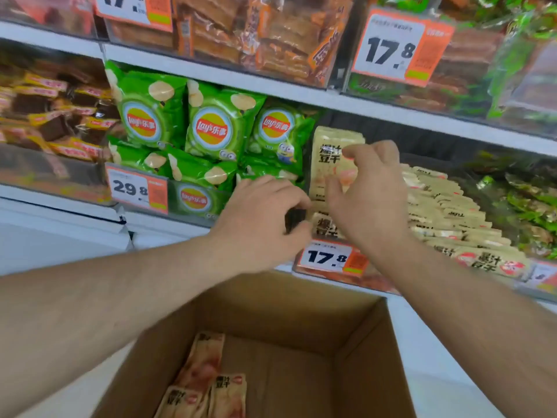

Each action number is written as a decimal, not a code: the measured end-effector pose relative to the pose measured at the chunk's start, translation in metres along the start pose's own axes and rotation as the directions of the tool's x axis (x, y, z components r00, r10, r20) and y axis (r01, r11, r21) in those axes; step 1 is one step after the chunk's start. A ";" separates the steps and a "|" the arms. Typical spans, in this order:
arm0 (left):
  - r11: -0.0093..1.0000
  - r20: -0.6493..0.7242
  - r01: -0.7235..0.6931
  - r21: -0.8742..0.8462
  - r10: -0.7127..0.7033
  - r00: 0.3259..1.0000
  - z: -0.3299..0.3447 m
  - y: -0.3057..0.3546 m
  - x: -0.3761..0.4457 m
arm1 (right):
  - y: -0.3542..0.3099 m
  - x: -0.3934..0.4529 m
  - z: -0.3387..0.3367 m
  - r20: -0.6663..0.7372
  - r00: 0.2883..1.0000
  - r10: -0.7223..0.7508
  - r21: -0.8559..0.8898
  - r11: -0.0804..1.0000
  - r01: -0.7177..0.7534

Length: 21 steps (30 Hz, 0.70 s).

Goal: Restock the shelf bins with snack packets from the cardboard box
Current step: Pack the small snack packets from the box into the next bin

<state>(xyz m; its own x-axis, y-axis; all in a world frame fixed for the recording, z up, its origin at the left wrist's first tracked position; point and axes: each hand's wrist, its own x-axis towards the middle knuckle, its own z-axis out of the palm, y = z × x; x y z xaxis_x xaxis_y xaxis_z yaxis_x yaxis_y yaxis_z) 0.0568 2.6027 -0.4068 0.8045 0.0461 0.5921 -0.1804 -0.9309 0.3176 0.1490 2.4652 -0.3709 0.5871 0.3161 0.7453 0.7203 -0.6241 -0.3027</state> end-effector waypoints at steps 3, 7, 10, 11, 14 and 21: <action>0.982 0.334 0.187 -0.001 -0.175 0.926 -0.008 -0.025 -0.056 | -0.036 -0.067 0.020 0.067 0.983 -0.169 0.211 0.966 0.152; 0.922 0.621 0.366 0.128 -0.362 0.695 0.016 -0.053 -0.101 | -0.046 -0.155 0.084 0.622 0.782 0.030 0.213 0.955 -0.206; 0.864 0.682 0.488 0.121 -0.430 0.592 0.031 -0.064 -0.118 | -0.018 -0.217 0.145 0.838 0.443 0.320 -0.077 0.871 -0.485; 0.848 0.695 0.516 0.119 -0.443 0.567 0.034 -0.065 -0.121 | -0.009 -0.240 0.163 0.866 0.317 0.386 -0.184 0.836 -0.516; 0.814 0.768 0.567 0.128 -0.443 0.463 0.044 -0.069 -0.133 | 0.007 -0.306 0.199 0.871 0.050 0.488 -0.414 0.786 -0.460; 0.638 0.819 0.751 0.172 -0.516 0.251 0.069 -0.083 -0.156 | 0.025 -0.383 0.240 0.893 -0.127 0.431 -0.446 0.817 -0.365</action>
<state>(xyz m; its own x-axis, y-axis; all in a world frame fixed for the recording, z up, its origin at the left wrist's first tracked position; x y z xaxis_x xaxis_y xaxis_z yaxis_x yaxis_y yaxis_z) -0.0149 2.6477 -0.5771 0.7586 0.1957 -0.6215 0.5863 -0.6212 0.5200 0.0307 2.5001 -0.8069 0.5658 0.3295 -0.7559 0.2096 -0.9441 -0.2546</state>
